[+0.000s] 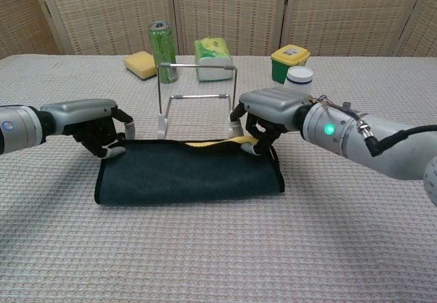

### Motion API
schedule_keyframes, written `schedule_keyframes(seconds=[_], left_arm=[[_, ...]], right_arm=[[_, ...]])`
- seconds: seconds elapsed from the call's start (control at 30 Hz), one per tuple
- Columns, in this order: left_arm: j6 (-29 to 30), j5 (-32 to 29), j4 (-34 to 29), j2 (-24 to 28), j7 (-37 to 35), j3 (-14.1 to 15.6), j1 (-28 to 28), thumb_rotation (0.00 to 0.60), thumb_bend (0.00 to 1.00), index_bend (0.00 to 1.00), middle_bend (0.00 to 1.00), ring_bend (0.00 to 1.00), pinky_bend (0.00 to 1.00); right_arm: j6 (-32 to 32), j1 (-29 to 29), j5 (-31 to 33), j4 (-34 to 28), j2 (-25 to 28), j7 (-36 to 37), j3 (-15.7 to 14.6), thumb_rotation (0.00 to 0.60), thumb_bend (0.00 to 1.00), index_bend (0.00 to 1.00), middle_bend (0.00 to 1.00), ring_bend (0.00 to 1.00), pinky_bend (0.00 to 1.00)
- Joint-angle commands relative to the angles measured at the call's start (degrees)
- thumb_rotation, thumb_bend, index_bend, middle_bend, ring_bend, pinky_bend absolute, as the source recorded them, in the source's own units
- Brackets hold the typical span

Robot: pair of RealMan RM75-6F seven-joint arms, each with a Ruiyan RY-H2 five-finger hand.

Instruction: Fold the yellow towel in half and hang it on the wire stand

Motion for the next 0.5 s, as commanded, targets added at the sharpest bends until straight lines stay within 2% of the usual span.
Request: schedule_keyframes(seconds=[0.03, 0.13, 0.2, 0.3, 0.43, 0.5], left_arm=[[-0.1, -1.0, 0.2, -0.2, 0.9, -0.5, 0.0, 0.6, 0.47, 0.45, 0.91, 0.85, 0.89], [-0.1, -2.0, 0.3, -0.3, 2.0, -0.8, 0.0, 0.6, 0.47, 0.41, 0.91, 0.85, 0.89], [-0.2, -2.8, 0.0, -0.3, 2.9, -1.0, 0.1, 0.6, 0.46, 0.35, 0.9, 0.84, 0.89], [-0.1, -4.4, -0.5, -0.1, 4.8, -1.4, 0.3, 0.6, 0.41, 0.26, 0.89, 0.83, 0.89], [0.4, -6.0, -1.5, 0.2, 6.9, -1.7, 0.8, 0.6, 0.35, 0.18, 0.88, 0.82, 0.89], [1.1, -6.5, -2.0, 0.4, 8.0, -1.8, 1.2, 0.6, 0.33, 0.13, 0.88, 0.82, 0.89]], right_arm=[[0.1, 0.2, 0.2, 0.4, -0.3, 0.1, 0.3, 0.6, 0.44, 0.57, 0.85, 0.95, 1.0], [0.3, 0.4, 0.4, 1.0, -0.6, 0.1, 0.4, 0.6, 0.44, 0.57, 0.85, 0.95, 1.0], [0.2, 0.6, 0.6, 1.4, -0.9, 0.0, 0.5, 0.6, 0.44, 0.57, 0.85, 0.95, 1.0], [0.1, 0.8, 1.2, 2.1, -1.4, -0.4, 0.7, 0.6, 0.44, 0.57, 0.85, 0.95, 1.0], [0.2, 0.9, 1.7, 2.5, -1.7, -0.7, 0.7, 0.6, 0.43, 0.56, 0.84, 0.95, 1.0], [0.4, 0.8, 1.8, 2.6, -1.6, -0.7, 0.6, 0.6, 0.41, 0.53, 0.84, 0.95, 1.0]])
